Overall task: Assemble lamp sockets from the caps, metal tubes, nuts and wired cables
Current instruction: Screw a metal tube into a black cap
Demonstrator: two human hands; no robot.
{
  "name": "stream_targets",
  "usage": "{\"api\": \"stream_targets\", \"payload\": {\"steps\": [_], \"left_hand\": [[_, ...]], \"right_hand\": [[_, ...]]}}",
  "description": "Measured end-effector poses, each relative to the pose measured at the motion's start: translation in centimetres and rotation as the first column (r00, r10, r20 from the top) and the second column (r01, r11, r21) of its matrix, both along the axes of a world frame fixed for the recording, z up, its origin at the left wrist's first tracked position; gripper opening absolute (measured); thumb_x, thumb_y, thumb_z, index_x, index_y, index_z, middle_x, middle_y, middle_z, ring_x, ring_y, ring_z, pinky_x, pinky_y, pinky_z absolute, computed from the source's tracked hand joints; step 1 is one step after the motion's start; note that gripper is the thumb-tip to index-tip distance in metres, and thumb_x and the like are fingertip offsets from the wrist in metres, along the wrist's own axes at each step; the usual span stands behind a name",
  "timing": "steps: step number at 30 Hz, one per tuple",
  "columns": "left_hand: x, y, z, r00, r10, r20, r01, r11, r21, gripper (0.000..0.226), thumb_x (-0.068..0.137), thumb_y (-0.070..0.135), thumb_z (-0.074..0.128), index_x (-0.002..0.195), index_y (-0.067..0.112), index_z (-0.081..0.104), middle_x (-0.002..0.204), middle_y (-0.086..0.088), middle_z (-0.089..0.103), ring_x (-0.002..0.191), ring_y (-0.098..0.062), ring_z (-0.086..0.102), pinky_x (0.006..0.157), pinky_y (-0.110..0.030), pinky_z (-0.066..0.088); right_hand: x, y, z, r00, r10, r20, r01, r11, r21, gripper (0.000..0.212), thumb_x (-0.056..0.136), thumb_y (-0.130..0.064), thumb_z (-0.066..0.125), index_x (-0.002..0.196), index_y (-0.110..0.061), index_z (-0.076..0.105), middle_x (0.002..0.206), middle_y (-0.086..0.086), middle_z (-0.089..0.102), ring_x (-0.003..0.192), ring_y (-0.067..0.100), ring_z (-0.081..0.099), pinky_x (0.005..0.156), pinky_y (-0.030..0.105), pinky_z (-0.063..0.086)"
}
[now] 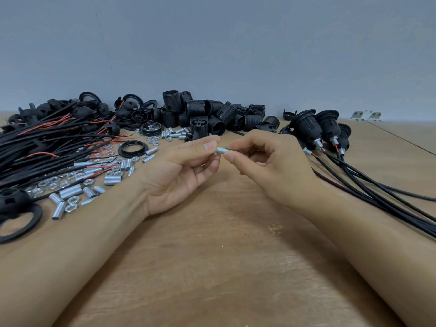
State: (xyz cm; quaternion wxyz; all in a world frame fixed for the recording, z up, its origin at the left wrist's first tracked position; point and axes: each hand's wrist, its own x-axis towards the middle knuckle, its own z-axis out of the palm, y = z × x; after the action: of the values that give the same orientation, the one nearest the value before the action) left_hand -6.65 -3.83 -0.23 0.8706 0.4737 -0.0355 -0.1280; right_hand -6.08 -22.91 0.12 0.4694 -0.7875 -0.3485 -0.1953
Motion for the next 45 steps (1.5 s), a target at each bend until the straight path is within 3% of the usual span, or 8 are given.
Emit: {"api": "stream_targets", "payload": {"steps": [3,9,15,22,30,34,41,45], "left_hand": [[-0.02,-0.09,-0.20,0.998,0.033,0.056,-0.037,0.996,0.076,0.016,0.071,0.005,0.071,0.082,0.010,0.081,0.088,-0.007,0.073,0.079,-0.012,0.069,0.072,-0.020,0.056],[-0.12,-0.25,-0.18,0.993,0.063,0.100,-0.069,0.996,0.056,0.014,0.075,0.008,0.069,0.085,0.007,0.077,0.082,-0.007,0.072,0.073,-0.011,0.068,0.072,-0.020,0.057],[-0.24,-0.30,-0.09,0.999,0.019,0.041,-0.023,0.996,0.088,0.034,0.079,0.011,0.066,0.111,-0.002,0.068,0.084,-0.006,0.070,0.075,-0.009,0.066,0.072,-0.019,0.057],[-0.15,-0.28,-0.14,0.997,0.026,0.067,-0.033,0.994,0.105,0.019,0.077,0.010,0.068,0.095,0.005,0.073,0.085,-0.006,0.070,0.075,-0.010,0.066,0.072,-0.019,0.057],[-0.18,-0.08,-0.20,1.000,-0.029,0.013,0.028,0.998,0.058,0.018,0.081,0.014,0.067,0.095,0.006,0.076,0.083,-0.005,0.066,0.070,-0.007,0.064,0.067,-0.018,0.056],[-0.21,-0.21,-0.20,0.999,0.002,0.046,-0.007,0.996,0.094,0.035,0.080,0.010,0.067,0.113,-0.001,0.068,0.086,-0.006,0.070,0.073,-0.009,0.067,0.070,-0.019,0.057],[-0.26,-0.04,-0.30,0.990,0.060,0.132,-0.070,0.995,0.076,0.035,0.065,-0.013,0.060,0.083,0.013,0.077,0.084,-0.004,0.072,0.094,-0.020,0.070,0.081,-0.031,0.058],[-0.18,0.43,0.01,0.967,0.156,0.202,-0.173,0.982,0.070,0.046,0.063,-0.006,0.057,0.104,0.008,0.073,0.100,-0.008,0.075,0.107,-0.023,0.070,0.092,-0.035,0.053]], "right_hand": [[-0.31,0.09,0.07,1.000,0.001,0.026,0.000,1.000,-0.032,0.018,0.088,-0.009,0.072,0.093,-0.026,0.071,0.081,-0.013,0.068,0.075,0.011,0.062,0.068,0.022,0.051],[-0.18,0.10,0.30,0.992,0.026,-0.127,-0.017,0.997,0.069,0.010,0.088,-0.009,0.072,0.092,-0.018,0.073,0.082,0.001,0.071,0.071,0.018,0.064,0.067,0.038,0.055],[-0.23,0.06,0.06,0.992,0.008,0.129,0.001,0.997,-0.071,0.011,0.086,-0.002,0.072,0.095,-0.007,0.074,0.081,0.004,0.068,0.073,0.011,0.061,0.070,0.016,0.047],[-0.24,0.21,0.39,0.974,0.073,-0.216,-0.051,0.993,0.103,0.010,0.089,-0.006,0.069,0.090,-0.016,0.071,0.075,0.002,0.070,0.063,0.010,0.065,0.063,0.023,0.055],[-0.24,0.40,0.03,1.000,-0.010,0.007,0.010,1.000,0.007,0.015,0.087,-0.001,0.071,0.098,-0.011,0.073,0.091,0.003,0.072,0.084,0.015,0.068,0.078,0.037,0.057],[-0.36,0.18,0.28,0.997,0.007,-0.078,-0.004,1.000,0.031,0.013,0.088,-0.010,0.073,0.097,-0.019,0.073,0.081,-0.004,0.072,0.067,0.012,0.067,0.069,0.033,0.058],[-0.09,0.54,0.06,0.970,-0.075,-0.233,0.095,0.992,0.078,0.014,0.093,-0.021,0.066,0.081,-0.021,0.071,0.067,0.002,0.070,0.057,0.013,0.066,0.056,0.025,0.056],[0.10,0.67,-0.07,0.951,-0.087,-0.298,0.128,0.985,0.120,0.018,0.094,-0.020,0.065,0.078,-0.017,0.071,0.064,0.003,0.069,0.055,0.012,0.064,0.053,0.024,0.054]]}}
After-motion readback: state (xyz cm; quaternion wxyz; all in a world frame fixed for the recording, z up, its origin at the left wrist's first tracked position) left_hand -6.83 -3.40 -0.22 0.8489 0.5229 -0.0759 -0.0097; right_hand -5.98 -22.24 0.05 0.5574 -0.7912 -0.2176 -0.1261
